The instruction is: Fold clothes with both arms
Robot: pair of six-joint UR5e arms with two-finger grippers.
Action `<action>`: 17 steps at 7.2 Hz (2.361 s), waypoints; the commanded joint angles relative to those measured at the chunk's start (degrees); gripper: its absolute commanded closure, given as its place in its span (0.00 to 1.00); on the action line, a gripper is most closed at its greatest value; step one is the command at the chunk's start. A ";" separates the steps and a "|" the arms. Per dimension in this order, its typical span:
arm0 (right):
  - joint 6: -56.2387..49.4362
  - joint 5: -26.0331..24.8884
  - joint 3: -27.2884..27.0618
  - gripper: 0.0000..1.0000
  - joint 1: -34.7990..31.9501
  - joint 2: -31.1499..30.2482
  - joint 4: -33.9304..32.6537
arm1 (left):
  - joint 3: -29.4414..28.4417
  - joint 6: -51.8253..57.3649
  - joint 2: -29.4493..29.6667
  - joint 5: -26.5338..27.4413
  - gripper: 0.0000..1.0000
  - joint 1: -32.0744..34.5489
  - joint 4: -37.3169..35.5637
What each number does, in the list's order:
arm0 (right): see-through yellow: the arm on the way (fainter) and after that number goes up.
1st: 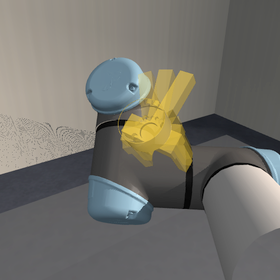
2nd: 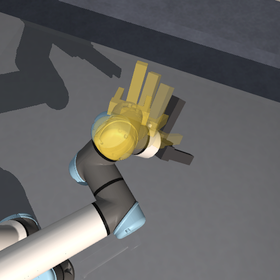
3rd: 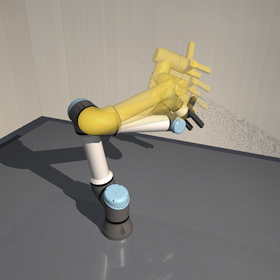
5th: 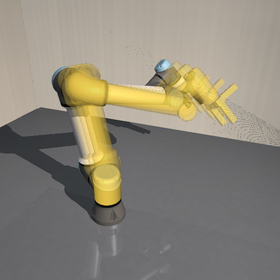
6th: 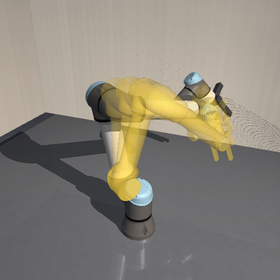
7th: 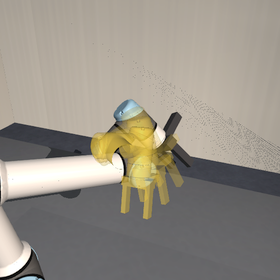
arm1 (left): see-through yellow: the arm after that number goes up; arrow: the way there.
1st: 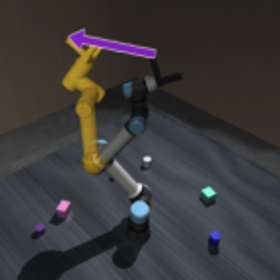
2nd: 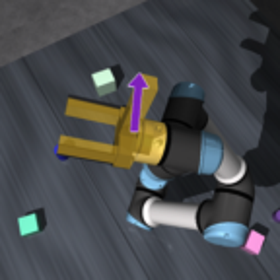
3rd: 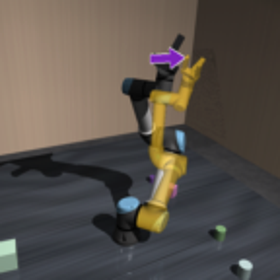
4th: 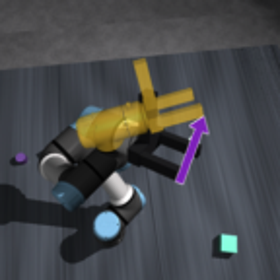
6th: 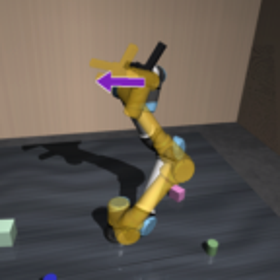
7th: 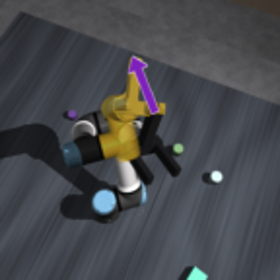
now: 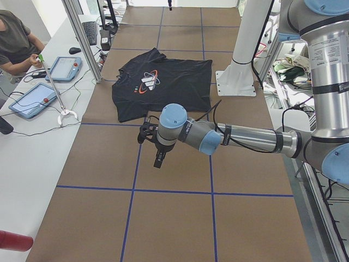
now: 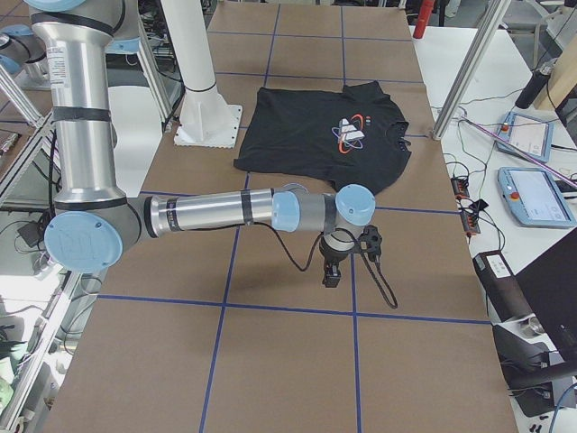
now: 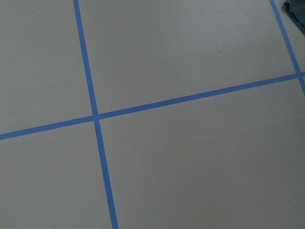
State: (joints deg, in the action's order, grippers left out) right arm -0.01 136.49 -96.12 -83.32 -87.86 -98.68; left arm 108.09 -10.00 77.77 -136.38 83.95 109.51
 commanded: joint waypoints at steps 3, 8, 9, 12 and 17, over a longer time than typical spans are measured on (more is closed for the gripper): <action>-0.08 0.18 0.23 0.00 0.00 0.06 0.06 | -0.34 0.06 -0.08 -0.20 0.00 -0.01 0.09; -0.08 0.18 0.15 0.00 0.09 0.06 0.06 | -0.34 -0.02 0.10 0.07 0.00 -0.01 0.00; -0.08 0.18 -0.20 0.00 0.00 0.14 0.06 | -0.25 -0.02 0.10 -0.02 0.00 -0.10 0.09; 0.09 0.35 -1.00 0.00 2.27 0.85 3.37 | -0.08 0.06 0.54 -0.29 0.00 -0.28 0.35; 47.47 -2.18 -0.91 0.00 16.93 0.94 31.91 | -0.51 -0.11 0.71 -0.37 0.00 -0.36 4.38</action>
State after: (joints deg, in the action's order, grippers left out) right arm 34.46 135.67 -97.00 -70.44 -86.87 -74.60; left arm 107.79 -9.91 78.42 -136.76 83.60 112.30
